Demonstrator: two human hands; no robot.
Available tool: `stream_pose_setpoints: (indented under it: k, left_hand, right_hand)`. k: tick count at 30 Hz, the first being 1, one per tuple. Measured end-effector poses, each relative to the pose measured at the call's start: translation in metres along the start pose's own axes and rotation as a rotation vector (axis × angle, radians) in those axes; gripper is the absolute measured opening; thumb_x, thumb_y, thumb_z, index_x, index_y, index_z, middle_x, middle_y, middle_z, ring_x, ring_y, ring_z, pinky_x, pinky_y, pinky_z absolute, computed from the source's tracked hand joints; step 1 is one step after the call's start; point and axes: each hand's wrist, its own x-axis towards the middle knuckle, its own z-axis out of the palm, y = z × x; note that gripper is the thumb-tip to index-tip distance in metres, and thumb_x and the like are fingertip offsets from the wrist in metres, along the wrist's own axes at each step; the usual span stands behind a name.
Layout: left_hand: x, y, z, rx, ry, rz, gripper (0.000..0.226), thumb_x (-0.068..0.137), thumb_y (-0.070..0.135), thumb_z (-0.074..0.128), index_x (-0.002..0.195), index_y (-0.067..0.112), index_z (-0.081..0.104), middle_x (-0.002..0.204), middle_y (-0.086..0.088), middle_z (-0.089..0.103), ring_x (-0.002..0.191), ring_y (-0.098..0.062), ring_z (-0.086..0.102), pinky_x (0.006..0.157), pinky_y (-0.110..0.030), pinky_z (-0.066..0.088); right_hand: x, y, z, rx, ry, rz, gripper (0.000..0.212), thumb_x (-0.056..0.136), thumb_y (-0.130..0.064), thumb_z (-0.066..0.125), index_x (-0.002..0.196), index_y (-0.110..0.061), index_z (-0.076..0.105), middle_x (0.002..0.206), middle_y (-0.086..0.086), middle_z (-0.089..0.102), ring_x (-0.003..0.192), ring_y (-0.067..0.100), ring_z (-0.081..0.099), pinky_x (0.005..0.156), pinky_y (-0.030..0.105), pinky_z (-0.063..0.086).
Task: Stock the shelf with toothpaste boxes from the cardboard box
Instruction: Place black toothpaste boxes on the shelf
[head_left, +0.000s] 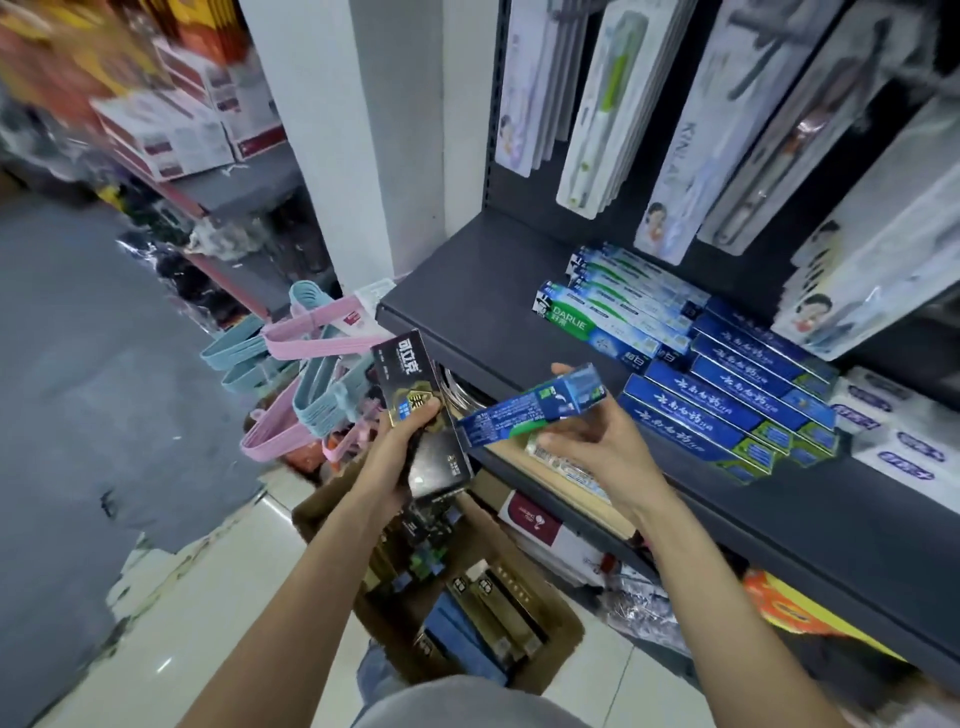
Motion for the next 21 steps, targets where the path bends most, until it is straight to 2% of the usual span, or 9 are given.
stream_pose_setpoints:
  k: [4,6,8,9,11,13,16,18,21]
  left_hand:
    - [0.0,0.005,0.0,0.045,-0.051,-0.065,0.046,0.084,0.024,0.065,0.124,0.003,0.054,0.087,-0.003,0.072,0.069,-0.011,0.07,0.053,-0.015,0.05]
    - [-0.002,0.002,0.003,0.04,-0.093,-0.155,0.053,0.083,0.026,0.066,0.128,0.004,0.05,0.089,-0.007,0.07,0.066,-0.016,0.07,0.053,-0.02,0.053]
    - [-0.005,-0.004,0.011,0.014,-0.126,-0.231,0.052,0.083,0.029,0.067,0.126,0.006,0.052,0.092,-0.01,0.071,0.07,-0.02,0.07,0.057,-0.025,0.055]
    - [-0.005,-0.007,0.016,-0.006,-0.152,-0.258,0.051,0.082,0.031,0.068,0.124,0.005,0.054,0.095,-0.011,0.072,0.075,-0.022,0.07,0.061,-0.027,0.055]
    - [-0.006,-0.013,0.027,-0.052,-0.212,-0.291,0.054,0.077,0.035,0.07,0.12,0.004,0.058,0.103,-0.014,0.071,0.087,-0.027,0.07,0.072,-0.032,0.056]
    - [-0.004,-0.019,0.035,-0.079,-0.233,-0.298,0.071,0.069,0.039,0.078,0.127,0.006,0.054,0.114,-0.017,0.067,0.099,-0.032,0.066,0.084,-0.04,0.054]
    - [0.002,-0.022,0.039,-0.066,-0.179,-0.232,0.086,0.059,0.038,0.085,0.132,0.017,0.045,0.115,-0.015,0.067,0.102,-0.032,0.066,0.09,-0.046,0.052]
    - [0.005,-0.017,0.037,-0.037,-0.125,-0.187,0.075,0.066,0.034,0.08,0.131,0.021,0.043,0.114,-0.013,0.066,0.099,-0.03,0.066,0.086,-0.044,0.053]
    - [0.01,-0.005,0.029,0.03,-0.033,-0.118,0.056,0.08,0.028,0.071,0.127,0.027,0.04,0.112,-0.007,0.064,0.096,-0.023,0.064,0.074,-0.035,0.05]
  right_hand:
    - [0.022,0.008,0.014,-0.028,0.058,0.003,0.047,0.076,0.0,0.072,0.106,-0.033,0.058,0.101,-0.004,0.067,0.093,0.019,0.061,0.096,0.048,0.049]
    - [0.03,0.013,0.018,-0.028,0.031,0.028,0.041,0.083,-0.011,0.068,0.11,-0.038,0.055,0.109,-0.01,0.064,0.102,0.012,0.06,0.097,0.041,0.049]
    - [0.033,0.017,0.022,0.0,-0.008,0.051,0.04,0.089,-0.018,0.061,0.119,-0.041,0.048,0.119,-0.012,0.06,0.105,-0.002,0.058,0.088,0.022,0.051]
    - [0.034,0.018,0.023,0.009,-0.008,0.06,0.039,0.091,-0.022,0.059,0.121,-0.042,0.045,0.121,-0.01,0.06,0.105,-0.002,0.059,0.084,0.019,0.05]
    - [0.036,0.021,0.023,-0.02,0.047,0.056,0.035,0.091,-0.029,0.059,0.12,-0.043,0.046,0.12,-0.004,0.062,0.107,0.008,0.061,0.088,0.029,0.052]
    - [0.038,0.021,0.02,-0.049,0.118,0.035,0.034,0.092,-0.027,0.058,0.123,-0.037,0.047,0.119,0.0,0.063,0.105,0.014,0.063,0.09,0.035,0.052]
    - [0.039,0.018,0.01,-0.089,0.166,0.011,0.034,0.094,-0.023,0.055,0.126,-0.031,0.045,0.117,-0.004,0.062,0.098,0.006,0.062,0.075,0.017,0.052]
    - [0.042,0.013,-0.001,-0.138,0.171,-0.003,0.034,0.095,-0.023,0.054,0.125,-0.034,0.044,0.112,-0.01,0.06,0.096,0.001,0.06,0.072,0.013,0.049]
    - [0.054,0.006,-0.02,-0.241,0.201,-0.027,0.038,0.095,-0.021,0.055,0.129,-0.033,0.043,0.117,-0.009,0.058,0.106,0.007,0.057,0.081,0.019,0.047]
